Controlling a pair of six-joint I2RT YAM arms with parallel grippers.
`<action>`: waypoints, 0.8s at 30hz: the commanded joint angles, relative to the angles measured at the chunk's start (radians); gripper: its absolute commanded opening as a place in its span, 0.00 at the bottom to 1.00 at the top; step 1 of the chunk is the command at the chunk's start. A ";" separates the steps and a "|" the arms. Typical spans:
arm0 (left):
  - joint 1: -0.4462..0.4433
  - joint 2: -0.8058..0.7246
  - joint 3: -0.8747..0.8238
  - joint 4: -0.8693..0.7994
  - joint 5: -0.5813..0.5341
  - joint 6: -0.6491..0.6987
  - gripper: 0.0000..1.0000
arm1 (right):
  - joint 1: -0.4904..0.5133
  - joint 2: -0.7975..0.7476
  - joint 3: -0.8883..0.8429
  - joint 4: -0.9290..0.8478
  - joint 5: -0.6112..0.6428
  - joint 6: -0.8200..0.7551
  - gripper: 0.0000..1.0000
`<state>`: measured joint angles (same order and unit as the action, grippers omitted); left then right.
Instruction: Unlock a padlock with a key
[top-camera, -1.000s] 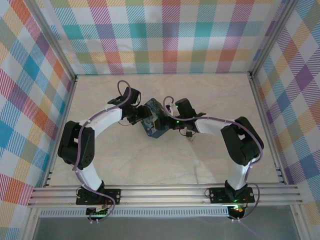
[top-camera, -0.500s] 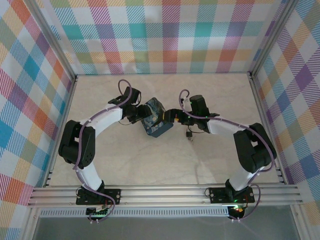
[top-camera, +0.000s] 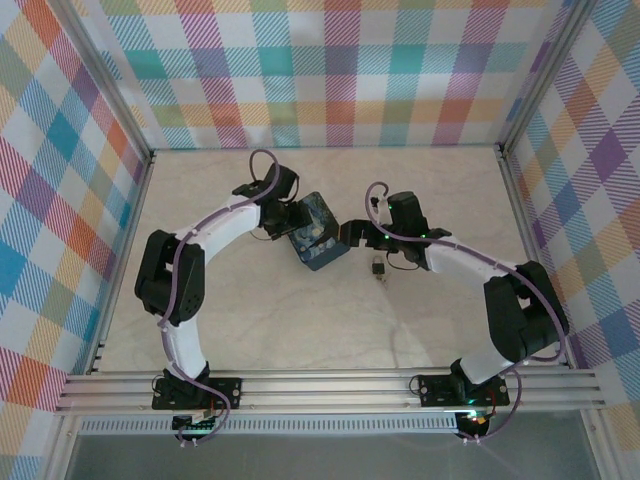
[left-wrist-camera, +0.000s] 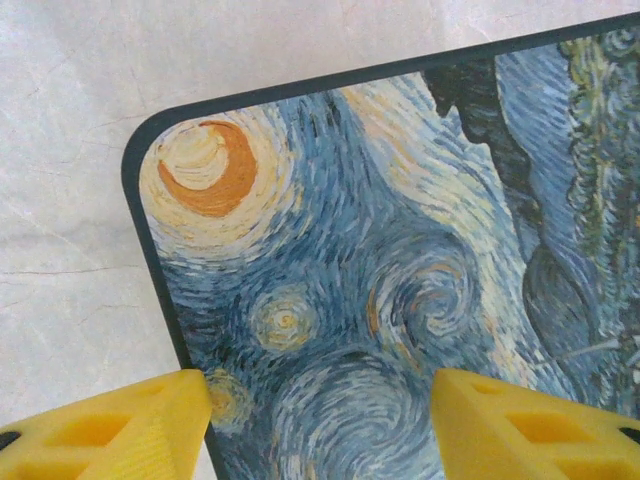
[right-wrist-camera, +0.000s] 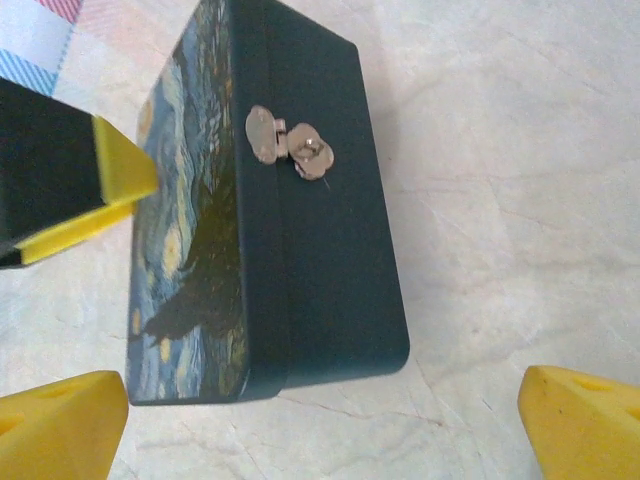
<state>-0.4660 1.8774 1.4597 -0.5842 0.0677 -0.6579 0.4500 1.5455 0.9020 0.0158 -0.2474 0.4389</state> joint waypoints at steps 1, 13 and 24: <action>-0.021 0.043 0.009 -0.109 -0.033 -0.033 0.62 | -0.010 -0.042 -0.021 -0.027 0.025 -0.034 1.00; -0.034 -0.083 0.091 -0.163 -0.080 0.119 0.81 | -0.060 -0.127 -0.062 -0.077 0.066 -0.100 1.00; 0.134 -0.523 -0.485 0.438 -0.464 0.495 1.00 | -0.228 -0.409 -0.262 -0.013 0.326 -0.299 1.00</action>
<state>-0.3702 1.4754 1.1526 -0.4442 -0.2356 -0.3618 0.2718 1.1927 0.6930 -0.0456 -0.0444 0.2276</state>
